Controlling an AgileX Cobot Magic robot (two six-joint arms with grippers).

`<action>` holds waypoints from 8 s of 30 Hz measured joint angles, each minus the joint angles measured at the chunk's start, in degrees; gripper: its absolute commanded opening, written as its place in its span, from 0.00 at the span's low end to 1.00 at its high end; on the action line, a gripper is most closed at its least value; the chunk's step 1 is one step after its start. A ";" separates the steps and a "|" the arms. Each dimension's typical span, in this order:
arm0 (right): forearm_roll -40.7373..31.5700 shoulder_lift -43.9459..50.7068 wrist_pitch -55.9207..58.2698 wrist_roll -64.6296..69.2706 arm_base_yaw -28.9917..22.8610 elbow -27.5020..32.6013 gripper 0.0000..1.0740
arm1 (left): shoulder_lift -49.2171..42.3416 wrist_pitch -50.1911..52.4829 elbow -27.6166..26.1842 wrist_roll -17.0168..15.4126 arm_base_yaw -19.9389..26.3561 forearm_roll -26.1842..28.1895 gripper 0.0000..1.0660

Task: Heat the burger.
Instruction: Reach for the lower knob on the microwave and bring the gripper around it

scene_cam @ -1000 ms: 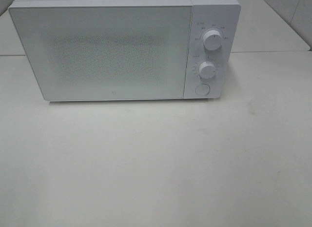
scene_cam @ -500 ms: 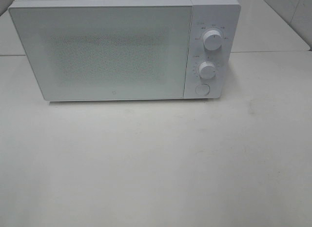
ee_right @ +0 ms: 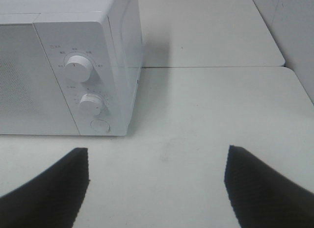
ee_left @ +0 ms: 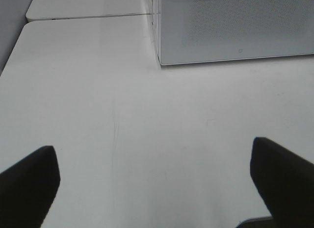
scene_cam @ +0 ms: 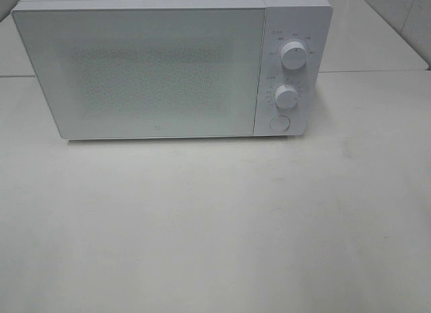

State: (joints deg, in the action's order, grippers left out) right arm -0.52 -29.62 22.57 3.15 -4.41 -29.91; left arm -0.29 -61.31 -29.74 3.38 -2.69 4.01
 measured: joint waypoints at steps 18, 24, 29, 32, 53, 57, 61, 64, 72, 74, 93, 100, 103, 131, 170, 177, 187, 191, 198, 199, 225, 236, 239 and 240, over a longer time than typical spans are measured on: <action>0.00 -17.13 -28.93 0.00 0.00 5.61 0.71 | 0.00 0.00 0.00 0.00 0.00 0.00 0.92; -0.11 -21.43 -41.65 -0.23 0.00 9.91 0.71 | 0.00 0.00 0.00 0.00 0.00 0.00 0.92; -0.46 -27.90 -56.21 -0.74 0.00 11.92 0.71 | 0.00 0.00 0.00 0.00 0.00 0.00 0.92; -1.03 -31.51 -60.62 -2.69 0.00 12.15 0.71 | 0.00 0.00 0.00 0.00 0.00 0.00 0.92; -28.19 -52.65 -90.07 -18.51 -19.77 16.33 0.71 | 0.00 0.00 0.00 0.00 0.00 0.00 0.92; -31.23 -55.35 -91.21 -18.51 -23.84 16.33 0.71 | 0.00 0.00 0.00 0.00 0.00 0.00 0.92; -35.29 -58.21 -91.50 -18.51 -28.99 16.27 0.71 | 0.00 0.00 0.00 0.00 0.00 0.00 0.92; -41.02 -60.62 -91.56 -18.56 -33.35 14.95 0.71 | 0.00 0.00 0.00 0.00 0.00 0.00 0.92; -43.89 -64.00 -91.79 -18.91 -38.79 11.97 0.71 | 0.00 0.00 0.00 0.00 0.00 0.00 0.92; -43.95 -64.17 -91.85 -19.02 -39.08 11.75 0.71 | 0.00 0.00 0.00 0.00 0.00 0.00 0.92; -46.87 -64.74 -91.96 -21.08 -39.48 10.60 0.71 | 0.00 0.00 0.00 0.00 0.00 0.00 0.92; -46.93 -68.41 -91.96 -20.97 -39.48 7.96 0.71 | 0.00 0.00 0.00 0.00 0.00 0.00 0.92; -46.93 -70.47 -91.96 -20.11 -39.48 6.42 0.71 | 0.00 0.00 0.00 0.00 0.00 0.00 0.92; -42.97 -78.32 -91.96 -16.84 -33.92 -4.24 0.70 | 0.00 0.00 0.00 0.00 0.00 0.00 0.92; -45.61 -88.52 -91.96 -19.14 -31.86 -15.07 0.70 | 0.00 0.00 0.00 0.00 0.00 0.00 0.92; -46.93 -88.52 -91.96 -20.97 -31.86 -15.58 0.70 | 0.00 0.00 0.00 0.00 0.00 0.00 0.92; -48.64 -88.52 -91.79 -23.26 -32.09 -16.04 0.70 | 0.00 0.00 0.00 0.00 0.00 0.00 0.92; -48.87 -88.52 -91.73 -23.89 -32.09 -16.16 0.70 | 0.00 0.00 0.00 0.00 0.00 0.00 0.92; -48.93 -88.52 -91.67 -24.01 -32.09 -16.21 0.68 | 0.00 0.00 0.00 0.00 0.00 0.00 0.92; -48.87 -88.52 -91.56 -24.01 -32.09 -16.21 0.65 | 0.00 0.00 0.00 0.00 0.00 0.00 0.92; -47.67 -88.52 -90.24 -21.26 -32.14 -16.73 0.00 | 0.00 0.00 0.00 0.00 0.00 0.00 0.92; -46.75 -88.69 -90.41 -17.88 -32.14 -16.73 0.00 | 0.00 0.00 0.00 0.00 0.00 0.00 0.92; -46.07 -88.75 -90.47 -14.67 -32.09 -16.67 0.00 | 0.00 0.00 0.00 0.00 0.00 0.00 0.92; -46.07 -88.75 -90.47 -14.67 -32.09 -16.67 0.00 | 0.00 0.00 0.00 0.00 0.00 0.00 0.92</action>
State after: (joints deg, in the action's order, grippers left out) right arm -46.58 -118.37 -67.90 -11.52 -36.50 -46.58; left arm -0.29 -61.31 -29.74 3.38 -2.69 4.01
